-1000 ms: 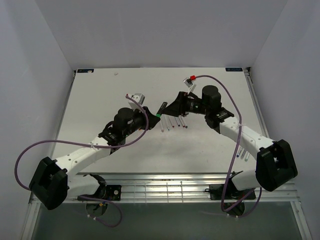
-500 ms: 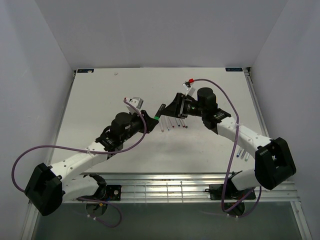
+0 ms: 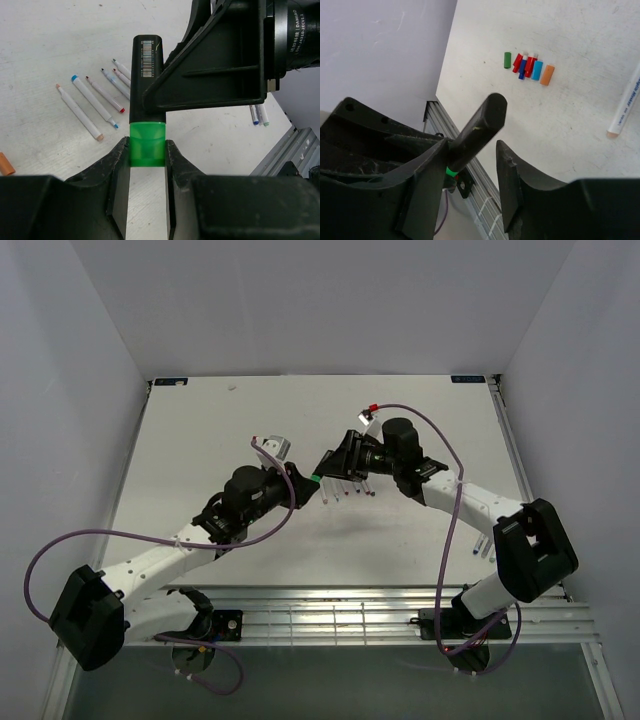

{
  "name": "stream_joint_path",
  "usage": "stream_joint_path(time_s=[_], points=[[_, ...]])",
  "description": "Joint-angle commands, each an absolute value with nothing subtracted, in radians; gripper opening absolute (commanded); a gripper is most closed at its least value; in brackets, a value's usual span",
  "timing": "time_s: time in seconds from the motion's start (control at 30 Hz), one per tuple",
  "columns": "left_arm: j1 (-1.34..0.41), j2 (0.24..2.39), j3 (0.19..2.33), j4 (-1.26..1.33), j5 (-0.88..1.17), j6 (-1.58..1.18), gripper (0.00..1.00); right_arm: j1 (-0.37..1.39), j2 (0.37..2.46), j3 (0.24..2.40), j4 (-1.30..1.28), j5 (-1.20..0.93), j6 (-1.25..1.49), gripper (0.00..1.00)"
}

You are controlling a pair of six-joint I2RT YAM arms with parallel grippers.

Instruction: Open the pen caps

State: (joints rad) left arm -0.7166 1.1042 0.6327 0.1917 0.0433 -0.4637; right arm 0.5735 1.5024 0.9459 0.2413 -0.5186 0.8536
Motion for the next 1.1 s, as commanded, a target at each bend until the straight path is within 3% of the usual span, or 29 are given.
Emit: stream_joint_path(time_s=[0.0, 0.13, 0.17, 0.27, 0.3, 0.37, 0.4, 0.5, 0.83, 1.07], points=[[-0.727, 1.091, 0.666, 0.213, 0.072, -0.443, 0.0, 0.588, 1.516, 0.997, 0.324, -0.496, 0.894, 0.48], [-0.729, 1.095, 0.67, 0.216, 0.093, -0.433, 0.0, 0.588, 1.534, 0.991, 0.371, -0.503, 0.931, 0.31], [-0.73, 1.095, 0.672, 0.213, 0.107, -0.43, 0.0, 0.588, 1.54, 0.988, 0.382, -0.508, 0.933, 0.09], [-0.729, 1.086, 0.675, 0.209, 0.158, -0.416, 0.01, 0.592, 1.525, 0.965, 0.425, -0.511, 0.931, 0.08], [-0.729, 1.08, 0.672, 0.207, 0.149, -0.442, 0.23, 0.592, 1.514, 0.936, 0.449, -0.514, 0.93, 0.08], [-0.726, 1.066, 0.658, 0.21, 0.152, -0.451, 0.42, 0.588, 1.479, 0.905, 0.469, -0.517, 0.911, 0.08], [-0.721, 1.063, 0.657, 0.209, 0.156, -0.46, 0.57, 0.583, 1.468, 0.884, 0.471, -0.523, 0.901, 0.08], [-0.674, 1.063, 0.65, 0.221, 0.268, -0.514, 0.75, 0.56, 1.434, 0.845, 0.509, -0.575, 0.87, 0.08], [-0.514, 1.132, 0.609, 0.412, 0.655, -0.641, 0.79, 0.522, 1.405, 0.808, 0.647, -0.742, 0.891, 0.08], [-0.5, 1.229, 0.597, 0.606, 0.859, -0.758, 0.71, 0.52, 1.439, 0.793, 0.798, -0.792, 0.954, 0.08]])
